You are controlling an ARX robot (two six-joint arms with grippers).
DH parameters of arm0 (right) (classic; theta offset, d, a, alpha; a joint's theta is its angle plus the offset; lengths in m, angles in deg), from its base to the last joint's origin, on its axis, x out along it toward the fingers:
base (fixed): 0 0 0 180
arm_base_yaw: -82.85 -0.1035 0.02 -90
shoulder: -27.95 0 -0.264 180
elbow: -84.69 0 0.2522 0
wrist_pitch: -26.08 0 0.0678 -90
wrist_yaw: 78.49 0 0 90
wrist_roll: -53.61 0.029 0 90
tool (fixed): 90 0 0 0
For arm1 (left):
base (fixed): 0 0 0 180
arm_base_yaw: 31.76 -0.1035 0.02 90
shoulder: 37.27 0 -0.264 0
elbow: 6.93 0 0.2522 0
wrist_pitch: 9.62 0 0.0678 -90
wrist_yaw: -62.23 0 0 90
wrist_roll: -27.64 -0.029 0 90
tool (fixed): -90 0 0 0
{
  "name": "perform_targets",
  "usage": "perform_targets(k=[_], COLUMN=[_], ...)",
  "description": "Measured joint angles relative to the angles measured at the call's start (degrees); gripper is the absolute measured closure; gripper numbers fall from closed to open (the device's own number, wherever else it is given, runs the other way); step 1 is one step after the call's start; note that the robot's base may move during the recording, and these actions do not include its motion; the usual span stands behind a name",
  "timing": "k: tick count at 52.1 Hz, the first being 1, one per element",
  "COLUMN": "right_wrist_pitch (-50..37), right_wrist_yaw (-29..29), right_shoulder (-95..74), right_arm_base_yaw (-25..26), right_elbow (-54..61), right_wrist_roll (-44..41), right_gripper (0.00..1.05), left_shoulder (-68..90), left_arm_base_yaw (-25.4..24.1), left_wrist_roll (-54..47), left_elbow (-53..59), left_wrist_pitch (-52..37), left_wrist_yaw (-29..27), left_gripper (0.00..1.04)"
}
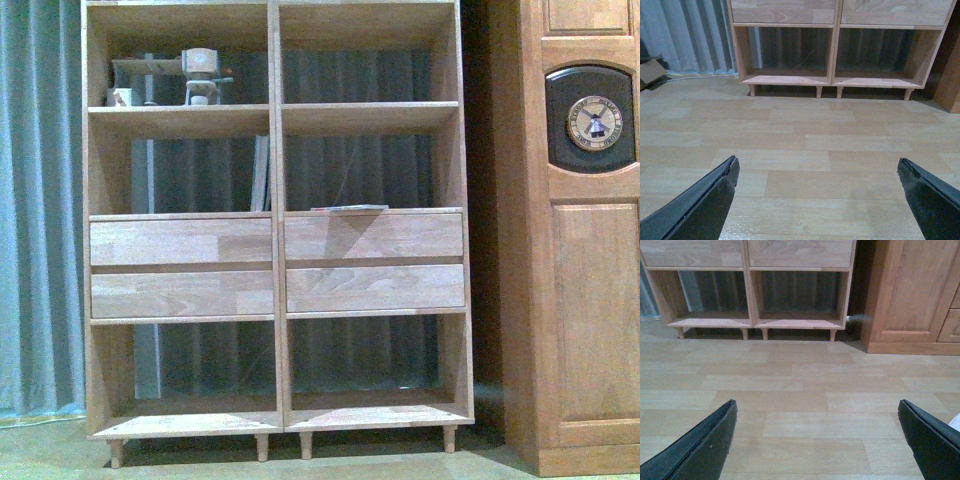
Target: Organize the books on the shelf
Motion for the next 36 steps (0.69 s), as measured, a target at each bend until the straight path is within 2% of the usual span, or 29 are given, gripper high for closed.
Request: perform_targets(k=[36], right_wrist_pitch=[0.0], right_wrist_yaw=[0.0], right_shoulder=[0.0], right_arm_base_yaw=[0.0], right_elbow=[0.0], right_wrist_roll=[0.0], right_gripper=[0.07], left_shoulder=[0.0], left_arm_base_yaw=[0.0], left_wrist_roll=[0.0], left_elbow=[0.0], left_wrist_pitch=[0.0], left_wrist_yaw=[0.0], left_gripper=[0.07])
